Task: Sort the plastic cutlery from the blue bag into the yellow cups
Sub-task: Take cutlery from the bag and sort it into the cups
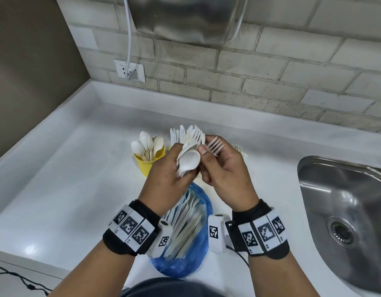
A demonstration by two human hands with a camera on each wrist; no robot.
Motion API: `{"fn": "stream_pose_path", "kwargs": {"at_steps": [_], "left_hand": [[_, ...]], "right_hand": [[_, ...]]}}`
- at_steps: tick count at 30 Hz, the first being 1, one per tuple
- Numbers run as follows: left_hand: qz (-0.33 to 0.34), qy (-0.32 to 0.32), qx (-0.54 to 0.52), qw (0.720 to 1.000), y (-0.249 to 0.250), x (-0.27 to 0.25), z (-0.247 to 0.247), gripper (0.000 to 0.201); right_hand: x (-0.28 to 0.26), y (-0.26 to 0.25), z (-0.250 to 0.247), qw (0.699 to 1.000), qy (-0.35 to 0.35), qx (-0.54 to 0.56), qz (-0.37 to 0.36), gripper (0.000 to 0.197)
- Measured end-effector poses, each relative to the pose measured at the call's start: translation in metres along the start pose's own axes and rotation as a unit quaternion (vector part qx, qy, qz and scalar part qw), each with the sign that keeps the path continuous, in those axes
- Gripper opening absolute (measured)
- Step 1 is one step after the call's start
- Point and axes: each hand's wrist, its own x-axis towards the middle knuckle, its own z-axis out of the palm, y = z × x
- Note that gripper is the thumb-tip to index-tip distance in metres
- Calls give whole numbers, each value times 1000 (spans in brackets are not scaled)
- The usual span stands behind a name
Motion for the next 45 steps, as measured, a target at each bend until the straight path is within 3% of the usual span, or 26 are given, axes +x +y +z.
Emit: {"fn": "stream_pose_path", "kwargs": {"at_steps": [8, 14, 19, 26, 31, 36, 40, 45], "left_hand": [[14, 3, 10, 1000, 2, 1, 0, 43], [24, -7, 34, 999, 0, 1, -1, 38], [32, -15, 55, 998, 3, 0, 2, 42], [-19, -65, -70, 995, 13, -2, 0, 44], [-83, -64, -137, 985, 17, -4, -3, 10], [-131, -32, -154, 979, 12, -2, -3, 21], [-135, -15, -172, 976, 10, -2, -3, 21], [-124, -14, -163, 979, 8, -1, -7, 13]], "right_hand": [[0, 6, 4, 998, 53, -27, -11, 28], [-2, 8, 4, 991, 125, 48, -2, 32], [-1, 8, 8, 986, 136, 98, 17, 28], [1, 6, 5, 985, 151, 71, 38, 48], [3, 5, -4, 991, 90, 84, 45, 65], [6, 6, -17, 987, 80, 128, 54, 51], [8, 4, -34, 978, 112, 166, 59, 48], [9, -2, -51, 927, 213, 300, 75, 35]]}}
